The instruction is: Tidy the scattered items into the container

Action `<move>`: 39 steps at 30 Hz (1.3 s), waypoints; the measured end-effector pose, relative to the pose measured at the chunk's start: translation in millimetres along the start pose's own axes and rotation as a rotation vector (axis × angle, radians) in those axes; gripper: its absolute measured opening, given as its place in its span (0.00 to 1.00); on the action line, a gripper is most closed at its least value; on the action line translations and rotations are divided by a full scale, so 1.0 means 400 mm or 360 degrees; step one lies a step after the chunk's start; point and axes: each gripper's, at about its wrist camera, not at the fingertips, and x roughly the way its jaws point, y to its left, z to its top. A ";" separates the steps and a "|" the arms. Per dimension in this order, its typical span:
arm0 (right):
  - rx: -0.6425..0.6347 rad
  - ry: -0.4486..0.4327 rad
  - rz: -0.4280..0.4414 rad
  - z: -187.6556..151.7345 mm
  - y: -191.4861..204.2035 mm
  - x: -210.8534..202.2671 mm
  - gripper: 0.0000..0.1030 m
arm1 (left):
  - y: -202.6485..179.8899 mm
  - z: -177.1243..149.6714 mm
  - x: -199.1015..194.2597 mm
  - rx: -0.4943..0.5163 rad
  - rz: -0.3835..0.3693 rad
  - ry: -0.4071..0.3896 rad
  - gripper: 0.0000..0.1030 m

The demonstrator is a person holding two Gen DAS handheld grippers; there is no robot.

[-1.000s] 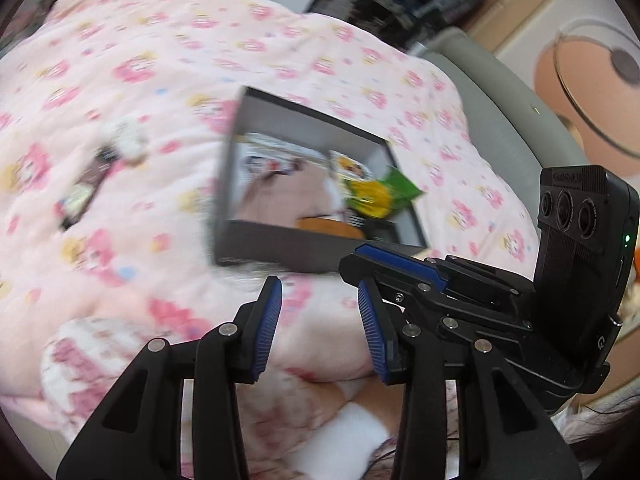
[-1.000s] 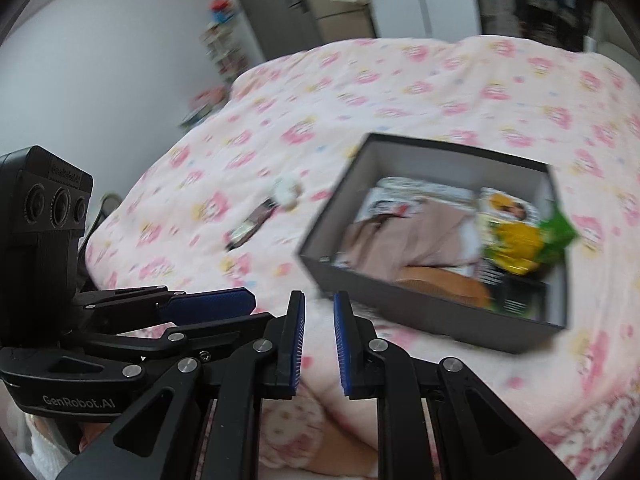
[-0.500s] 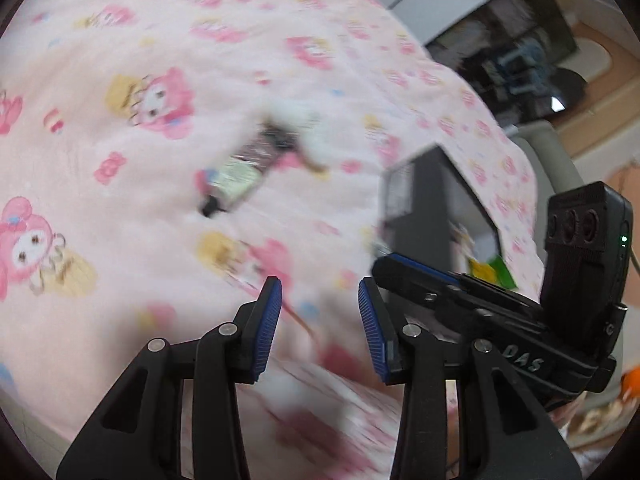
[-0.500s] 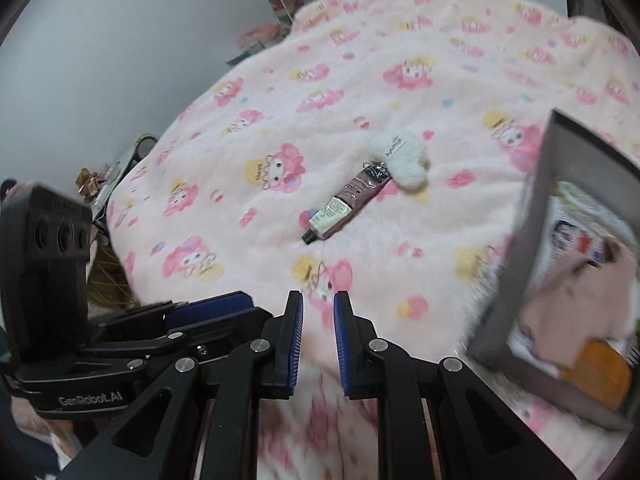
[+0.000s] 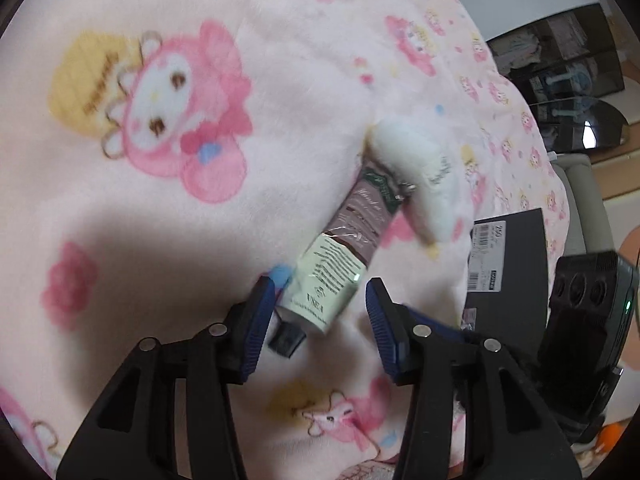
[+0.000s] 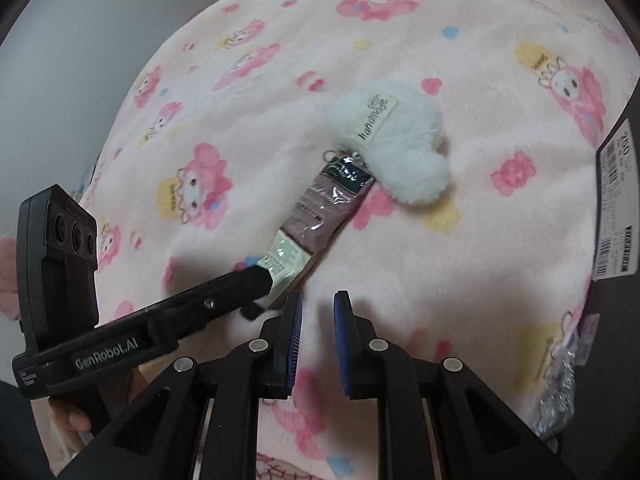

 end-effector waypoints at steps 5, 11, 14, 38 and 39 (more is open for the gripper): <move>-0.0004 0.0106 0.0118 -0.009 -0.002 0.063 0.14 | -0.007 -0.022 0.009 -0.0012 0.0041 0.0035 0.42; -0.0041 0.0026 0.0150 -0.039 0.015 0.007 0.13 | -0.037 -0.062 -0.054 -0.0065 -0.0051 0.0012 0.34; -0.0030 0.0002 0.0156 -0.069 0.014 -0.044 0.13 | -0.079 -0.104 -0.084 -0.0037 -0.0072 0.0018 0.31; 0.0070 -0.0097 0.0072 -0.407 -0.156 -0.368 0.12 | -0.405 -0.434 -0.049 0.0258 0.0001 0.0325 0.25; 0.0085 -0.0103 0.0080 -0.418 -0.175 -0.380 0.12 | -0.420 -0.444 -0.040 0.0272 -0.0018 0.0344 0.20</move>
